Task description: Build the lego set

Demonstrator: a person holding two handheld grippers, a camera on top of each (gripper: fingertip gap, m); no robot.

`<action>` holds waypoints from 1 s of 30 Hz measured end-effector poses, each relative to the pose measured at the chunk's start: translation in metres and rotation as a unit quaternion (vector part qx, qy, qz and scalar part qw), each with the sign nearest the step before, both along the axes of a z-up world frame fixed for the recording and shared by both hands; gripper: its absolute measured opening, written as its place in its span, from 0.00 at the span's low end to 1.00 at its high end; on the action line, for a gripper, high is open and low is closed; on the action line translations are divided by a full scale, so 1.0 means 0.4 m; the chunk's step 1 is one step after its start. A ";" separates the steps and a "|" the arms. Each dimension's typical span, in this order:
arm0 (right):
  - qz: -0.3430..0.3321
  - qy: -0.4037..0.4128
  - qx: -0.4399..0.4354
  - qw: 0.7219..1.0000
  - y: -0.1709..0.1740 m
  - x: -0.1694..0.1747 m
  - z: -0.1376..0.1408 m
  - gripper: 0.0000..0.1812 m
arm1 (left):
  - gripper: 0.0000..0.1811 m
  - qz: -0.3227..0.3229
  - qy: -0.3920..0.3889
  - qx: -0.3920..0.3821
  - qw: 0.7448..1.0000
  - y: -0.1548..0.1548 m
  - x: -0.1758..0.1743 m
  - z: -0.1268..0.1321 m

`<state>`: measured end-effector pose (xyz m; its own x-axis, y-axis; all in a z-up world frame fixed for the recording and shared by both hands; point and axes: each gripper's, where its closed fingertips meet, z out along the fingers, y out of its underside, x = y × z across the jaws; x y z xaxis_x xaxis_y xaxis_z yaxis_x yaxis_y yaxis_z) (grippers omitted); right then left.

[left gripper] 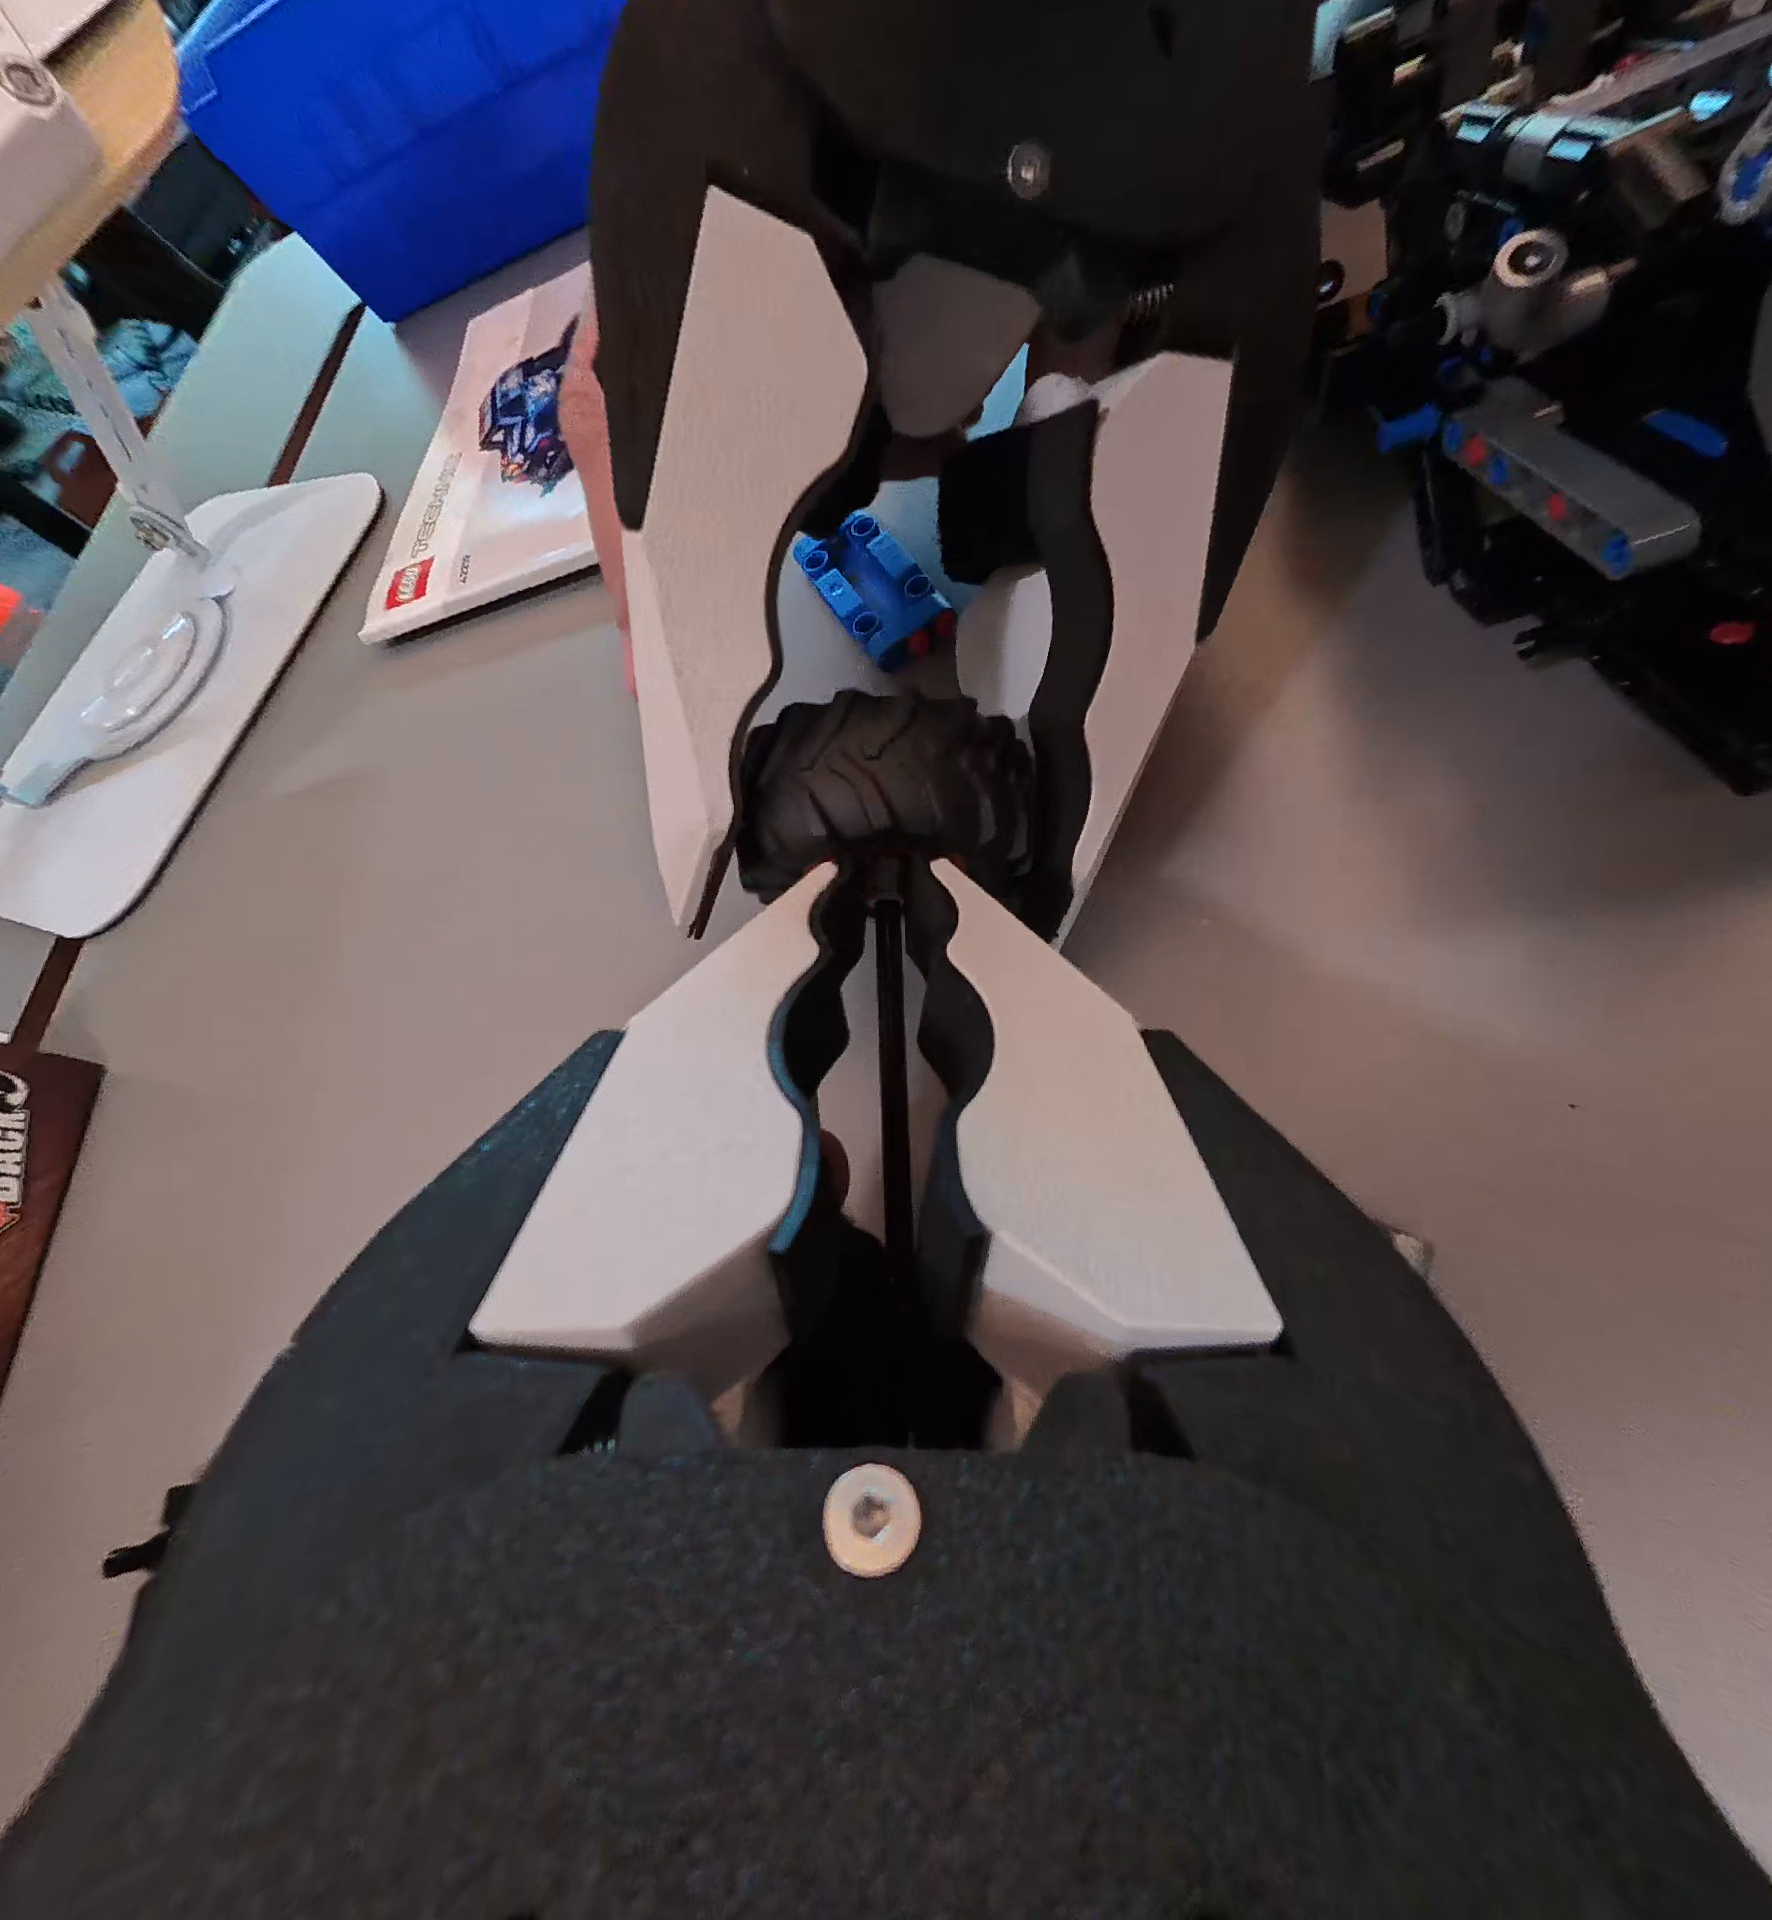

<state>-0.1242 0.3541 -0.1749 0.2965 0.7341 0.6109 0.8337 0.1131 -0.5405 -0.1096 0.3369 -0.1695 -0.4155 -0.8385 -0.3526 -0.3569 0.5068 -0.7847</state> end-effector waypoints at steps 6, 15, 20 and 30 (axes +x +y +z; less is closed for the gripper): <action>0.009 0.029 0.003 1.000 -0.001 -0.003 0.000 0.34 | 0.03 0.009 -0.011 0.051 0.999 0.003 0.004 -0.010; -0.017 0.102 -0.100 0.990 -0.010 -0.004 0.005 0.32 | 0.03 0.015 -0.026 0.129 0.991 0.009 0.004 -0.012; -0.014 0.100 -0.090 0.991 -0.015 -0.005 0.006 0.32 | 0.03 0.006 -0.018 0.111 0.994 0.006 -0.001 -0.012; -0.013 0.102 -0.088 0.991 -0.017 -0.004 0.006 0.32 | 0.03 -0.005 -0.007 0.073 0.997 0.009 -0.014 -0.013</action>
<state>-0.1257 0.3472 -0.1726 0.4210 0.8144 0.3994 0.7058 -0.0176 -0.7082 -0.1151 0.3406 -0.1747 -0.4173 -0.7738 -0.4766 -0.3420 0.6196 -0.7065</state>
